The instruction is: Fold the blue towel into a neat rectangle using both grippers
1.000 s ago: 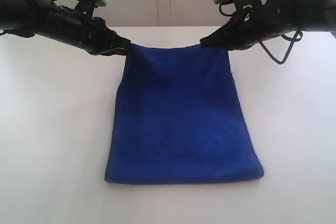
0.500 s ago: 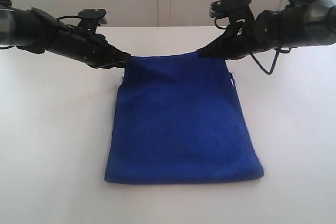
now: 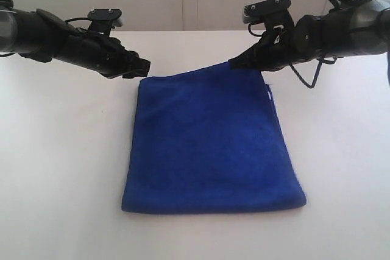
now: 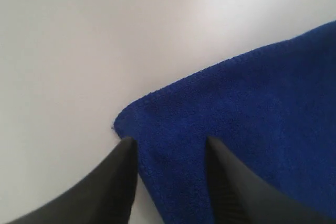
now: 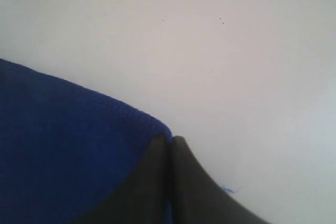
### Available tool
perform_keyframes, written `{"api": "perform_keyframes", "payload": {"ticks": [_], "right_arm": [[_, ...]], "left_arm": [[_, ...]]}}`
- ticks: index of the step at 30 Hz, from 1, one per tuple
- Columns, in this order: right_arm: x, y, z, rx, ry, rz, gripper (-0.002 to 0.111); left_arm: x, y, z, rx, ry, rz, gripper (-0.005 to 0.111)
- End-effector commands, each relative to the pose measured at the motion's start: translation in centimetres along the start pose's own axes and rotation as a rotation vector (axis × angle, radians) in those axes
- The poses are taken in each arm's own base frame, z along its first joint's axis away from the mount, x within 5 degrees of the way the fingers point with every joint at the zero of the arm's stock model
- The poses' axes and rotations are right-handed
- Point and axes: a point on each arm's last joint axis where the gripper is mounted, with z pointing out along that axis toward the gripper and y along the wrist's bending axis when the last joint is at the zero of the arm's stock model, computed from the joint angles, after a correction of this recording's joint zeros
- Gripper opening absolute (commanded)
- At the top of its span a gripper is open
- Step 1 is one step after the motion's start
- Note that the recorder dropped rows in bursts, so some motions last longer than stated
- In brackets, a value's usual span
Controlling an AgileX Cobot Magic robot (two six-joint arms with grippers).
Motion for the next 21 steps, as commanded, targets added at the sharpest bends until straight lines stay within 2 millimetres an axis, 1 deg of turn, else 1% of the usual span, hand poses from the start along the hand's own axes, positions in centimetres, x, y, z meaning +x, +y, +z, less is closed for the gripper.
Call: {"api": "perform_keyframes", "payload": {"ticks": [1, 7, 12, 17, 21], "right_arm": [[-0.3, -0.4, -0.1, 0.012, -0.029, 0.007, 0.000], [-0.3, -0.6, -0.1, 0.015, -0.028, 0.010, 0.000], [0.0, -1.7, -0.4, 0.027, 0.015, 0.032, 0.000], [-0.4, -2.7, -1.2, 0.042, 0.014, 0.047, 0.000], [0.1, -3.0, -0.8, 0.045, 0.031, 0.051, 0.000]], "left_arm": [[-0.4, -0.2, -0.2, 0.011, -0.013, -0.009, 0.052], [-0.3, -0.2, -0.3, 0.018, -0.004, 0.004, 0.052], [-0.5, -0.7, -0.7, 0.050, 0.002, 0.006, 0.051], [-1.3, -1.0, -1.7, 0.050, -0.024, 0.016, 0.051], [-1.5, -1.1, -1.9, 0.044, -0.033, 0.018, 0.051]]}}
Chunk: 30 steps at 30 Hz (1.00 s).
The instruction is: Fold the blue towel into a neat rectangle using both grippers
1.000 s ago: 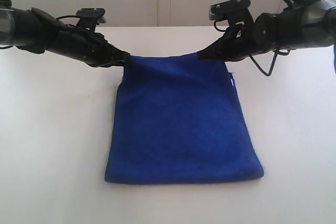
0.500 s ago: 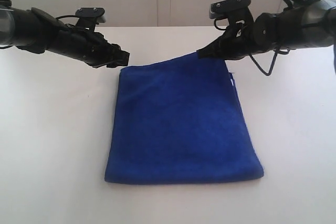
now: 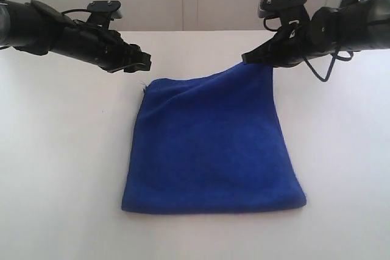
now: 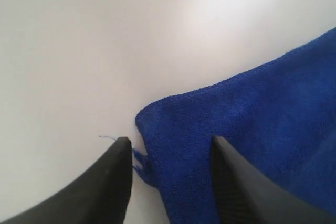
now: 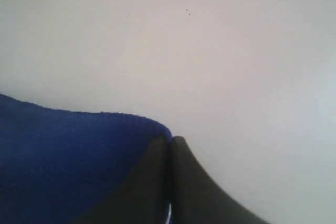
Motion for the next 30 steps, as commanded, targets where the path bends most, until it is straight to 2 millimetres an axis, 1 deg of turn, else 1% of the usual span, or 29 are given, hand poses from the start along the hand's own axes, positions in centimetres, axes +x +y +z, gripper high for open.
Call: {"api": "perform_keyframes", "payload": {"ticks": [1, 8, 21, 23, 25, 26, 28, 30], "right_arm": [[0.2, -0.5, 0.2, 0.009, 0.009, 0.007, 0.000], [0.7, -0.5, 0.8, 0.009, 0.020, 0.007, 0.000], [2.6, -0.4, 3.2, 0.009, 0.066, 0.009, 0.000], [2.8, -0.4, 3.4, 0.009, 0.069, 0.009, 0.000], [2.9, -0.4, 3.4, 0.009, 0.071, 0.009, 0.000], [2.9, -0.4, 3.4, 0.009, 0.071, 0.009, 0.000], [2.9, -0.4, 3.4, 0.009, 0.071, 0.009, 0.000], [2.9, -0.4, 3.4, 0.009, 0.071, 0.009, 0.000]], "left_arm": [[-0.6, -0.3, -0.6, 0.013, -0.017, 0.002, 0.051], [-0.6, -0.3, -0.6, 0.013, -0.017, 0.002, 0.051], [-0.4, -0.8, -0.5, 0.065, 0.006, -0.009, 0.050], [-0.3, -0.8, -0.3, 0.071, 0.003, -0.036, 0.045], [0.1, -0.6, 0.2, 0.076, 0.007, -0.061, 0.037], [0.4, -0.5, 0.6, 0.076, 0.017, -0.065, 0.031], [0.5, -0.3, 1.2, 0.085, 0.024, -0.071, 0.026], [0.3, -0.1, 1.9, 0.090, 0.020, -0.072, 0.026]]}}
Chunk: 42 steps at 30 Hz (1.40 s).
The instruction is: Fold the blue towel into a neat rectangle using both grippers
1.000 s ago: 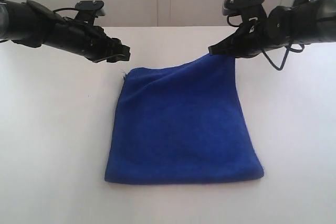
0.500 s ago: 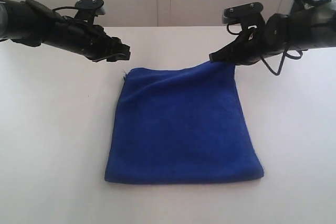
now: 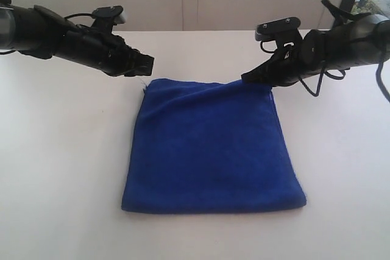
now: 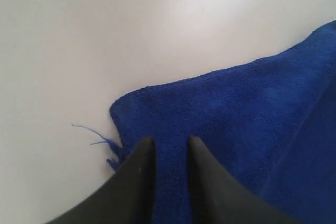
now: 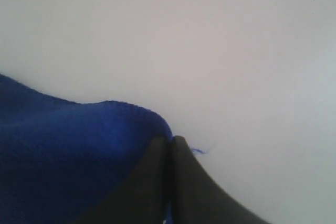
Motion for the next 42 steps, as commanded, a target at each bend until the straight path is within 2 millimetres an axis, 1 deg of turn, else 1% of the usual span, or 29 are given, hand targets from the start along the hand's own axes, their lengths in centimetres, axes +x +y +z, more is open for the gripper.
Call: {"api": "perform_keyframes", "payload": {"ticks": [1, 6, 10, 14, 20, 23, 30, 33, 36, 39, 41, 42], "right_arm": [[-0.1, -0.3, 0.0, 0.007, -0.014, 0.006, 0.000], [-0.2, -0.3, 0.2, 0.011, -0.034, 0.006, 0.000], [-0.6, -0.4, 0.1, 0.017, -0.071, 0.006, 0.000], [-0.9, -0.4, 0.1, 0.024, -0.106, 0.006, 0.000], [-0.9, -0.5, 0.1, 0.025, -0.112, -0.001, 0.000], [-1.0, -0.7, 0.1, 0.031, -0.119, 0.003, 0.000], [-1.0, -0.7, 0.1, 0.031, -0.121, 0.003, 0.000], [-1.0, -0.7, 0.1, 0.031, -0.121, 0.003, 0.000], [-1.0, -0.7, 0.1, 0.031, -0.121, 0.003, 0.000], [-1.0, -0.7, 0.1, 0.031, -0.117, 0.003, 0.000], [-1.0, -0.7, 0.1, 0.031, -0.117, 0.003, 0.000], [-1.0, -0.7, 0.1, 0.031, -0.117, 0.003, 0.000]], "left_arm": [[-0.5, 0.1, 1.1, 0.039, -0.010, -0.025, 0.026], [-0.7, 0.2, 2.9, 0.122, -0.006, -0.077, 0.026], [0.3, 1.0, 4.4, 0.123, 0.017, -0.101, 0.026], [1.0, 1.7, 5.2, 0.091, 0.024, -0.111, 0.026], [0.7, 2.3, 5.2, 0.021, -0.009, -0.112, 0.026], [0.7, 2.4, 5.2, 0.016, -0.012, -0.112, 0.027], [0.8, 2.2, 5.3, 0.035, -0.001, -0.114, 0.027], [0.1, 1.9, 5.2, 0.060, -0.011, -0.091, 0.027], [-0.4, 2.3, 5.3, 0.021, -0.041, -0.057, 0.027], [-0.2, 2.6, 5.8, 0.023, -0.034, -0.050, 0.027], [0.4, 2.6, 6.3, 0.038, -0.014, -0.040, 0.020], [0.4, 2.6, 6.3, 0.041, -0.013, -0.037, 0.008]]}}
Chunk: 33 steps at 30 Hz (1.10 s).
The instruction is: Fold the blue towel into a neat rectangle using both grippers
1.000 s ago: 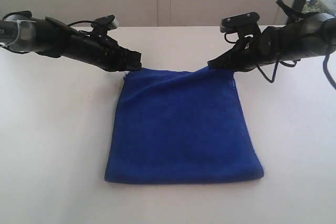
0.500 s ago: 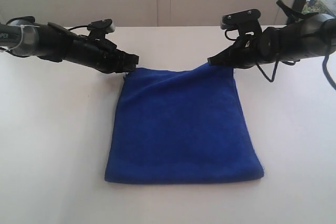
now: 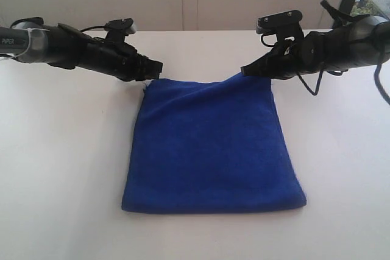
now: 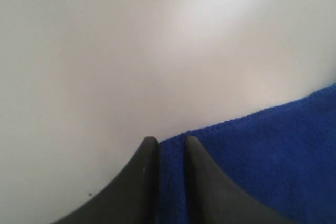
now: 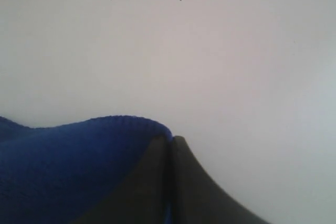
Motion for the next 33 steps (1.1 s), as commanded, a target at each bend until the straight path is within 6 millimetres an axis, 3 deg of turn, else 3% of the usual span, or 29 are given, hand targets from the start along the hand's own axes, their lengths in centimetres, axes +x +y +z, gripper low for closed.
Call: {"api": "perform_keyframes", "payload": {"ticks": [1, 5, 11, 15, 33], "right_arm": [[-0.1, -0.5, -0.1, 0.009, -0.009, 0.002, 0.000], [-0.1, -0.5, -0.1, 0.009, -0.009, 0.002, 0.000], [-0.1, -0.5, -0.1, 0.009, -0.009, 0.002, 0.000], [-0.1, -0.5, -0.1, 0.009, -0.009, 0.002, 0.000], [0.4, -0.4, 0.4, 0.007, 0.013, -0.004, 0.000]], "left_arm": [[0.6, -0.1, 0.5, 0.031, 0.020, 0.003, 0.003], [-0.8, -0.4, 0.1, 0.036, -0.016, 0.038, 0.000], [1.1, -0.4, 1.3, 0.126, 0.063, 0.073, 0.000], [1.9, 0.5, 1.8, 0.058, 0.101, 0.102, 0.000], [2.3, 1.4, 2.0, -0.036, 0.125, 0.054, 0.000]]}}
